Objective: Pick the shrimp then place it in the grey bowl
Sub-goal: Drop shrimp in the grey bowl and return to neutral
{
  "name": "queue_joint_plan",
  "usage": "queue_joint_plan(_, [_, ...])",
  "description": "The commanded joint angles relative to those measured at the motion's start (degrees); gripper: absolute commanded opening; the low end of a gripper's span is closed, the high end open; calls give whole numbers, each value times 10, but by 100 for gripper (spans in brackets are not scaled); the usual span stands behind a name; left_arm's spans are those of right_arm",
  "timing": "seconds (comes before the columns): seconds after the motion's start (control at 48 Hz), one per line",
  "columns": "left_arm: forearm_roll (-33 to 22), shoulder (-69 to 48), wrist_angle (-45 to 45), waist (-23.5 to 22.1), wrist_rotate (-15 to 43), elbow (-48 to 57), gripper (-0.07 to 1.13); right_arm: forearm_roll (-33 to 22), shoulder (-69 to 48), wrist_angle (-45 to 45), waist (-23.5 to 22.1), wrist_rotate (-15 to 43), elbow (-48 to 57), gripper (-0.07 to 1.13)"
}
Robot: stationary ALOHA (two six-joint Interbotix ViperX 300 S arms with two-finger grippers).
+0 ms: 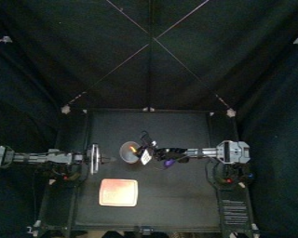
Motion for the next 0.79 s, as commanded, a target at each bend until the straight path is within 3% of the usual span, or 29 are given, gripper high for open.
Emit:
queue_joint_plan(0.021, [-1, 3, -6, 1, 0, -7, 15, -19, -7, -6, -2, 1, -25, 64])
queue_joint_plan(0.229, [-1, 3, -5, 1, 0, -6, 15, -24, 1, -5, 1, 1, -34, 84])
queue_joint_plan(0.542, [-1, 3, -6, 1, 0, -4, 15, -33, -19, 6, 6, 0, -15, 84])
queue_joint_plan(0.792, [0, 3, -6, 1, 0, -1, 15, -91, -56, 35, 50, 1, 18, 84])
